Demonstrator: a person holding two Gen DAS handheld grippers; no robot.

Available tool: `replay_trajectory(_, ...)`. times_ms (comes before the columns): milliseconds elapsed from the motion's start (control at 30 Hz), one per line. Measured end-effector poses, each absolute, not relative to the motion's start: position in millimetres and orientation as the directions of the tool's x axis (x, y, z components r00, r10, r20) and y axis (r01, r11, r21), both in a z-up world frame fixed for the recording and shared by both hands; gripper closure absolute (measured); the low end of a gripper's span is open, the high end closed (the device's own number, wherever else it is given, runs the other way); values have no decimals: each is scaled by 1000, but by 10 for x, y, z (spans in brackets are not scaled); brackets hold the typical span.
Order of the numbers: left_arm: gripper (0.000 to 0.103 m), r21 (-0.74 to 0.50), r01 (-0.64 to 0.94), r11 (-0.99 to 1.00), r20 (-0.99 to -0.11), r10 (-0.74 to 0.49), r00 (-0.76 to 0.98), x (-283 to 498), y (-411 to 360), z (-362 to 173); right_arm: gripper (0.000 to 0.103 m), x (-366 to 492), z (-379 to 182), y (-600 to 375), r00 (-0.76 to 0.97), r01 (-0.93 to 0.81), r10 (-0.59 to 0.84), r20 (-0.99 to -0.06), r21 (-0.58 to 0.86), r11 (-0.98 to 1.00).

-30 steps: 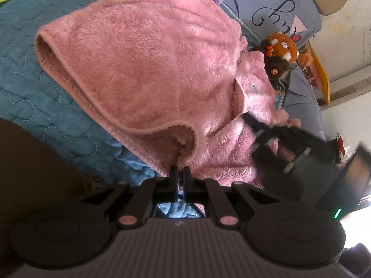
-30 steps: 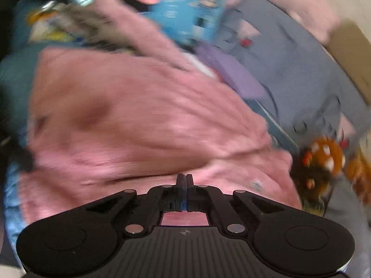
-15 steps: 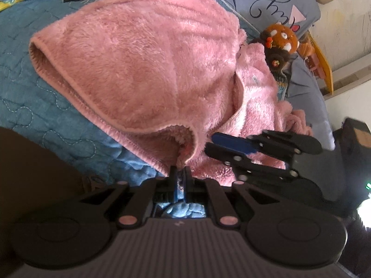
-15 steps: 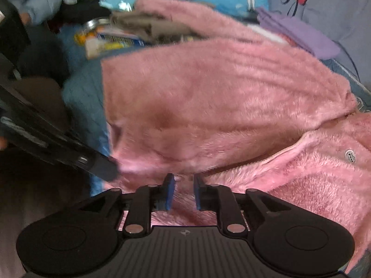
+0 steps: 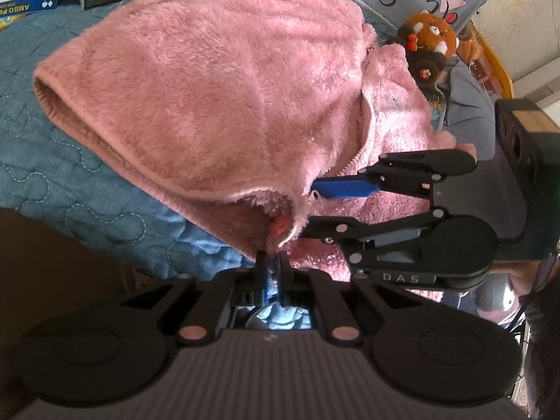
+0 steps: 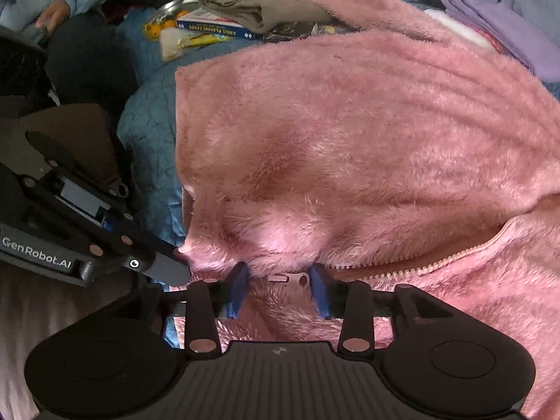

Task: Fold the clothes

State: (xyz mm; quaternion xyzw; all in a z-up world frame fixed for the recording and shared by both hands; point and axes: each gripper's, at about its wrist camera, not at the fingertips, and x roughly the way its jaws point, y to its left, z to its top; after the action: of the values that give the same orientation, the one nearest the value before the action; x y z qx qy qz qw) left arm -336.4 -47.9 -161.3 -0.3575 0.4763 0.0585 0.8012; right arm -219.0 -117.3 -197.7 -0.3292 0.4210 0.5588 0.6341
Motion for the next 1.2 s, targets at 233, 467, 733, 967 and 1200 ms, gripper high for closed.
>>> replay_trajectory(233,98,-507,-433,745,-811,-241,533,-3327,-497,-1623,91,-2430,-1854,-1267,157,-978,422,-893,-82,191)
replay_trajectory(467,98,-500,-432,751,-814,-236,531,-3320,-511,-1619,93,-2634,-1943,-1315,240,-965,421,-875,-166,205)
replay_trajectory(733,98,-496,-432,753,-816,-234,529,-3307,-527,-1622,94,-2673,-1994,-1368,314,-923,491,-813,-140,359)
replay_trajectory(967,98,-486,-431,760,-821,-227,524,-3303,-547,-1627,100,-2974,-2062,-1266,417,-909,468,-780,-346,232)
replay_trajectory(1200,103,-466,-437,769,-832,-213,512,-3272,-568,-1634,102,-3074,-2147,-1260,541,-822,422,-727,-562,85)
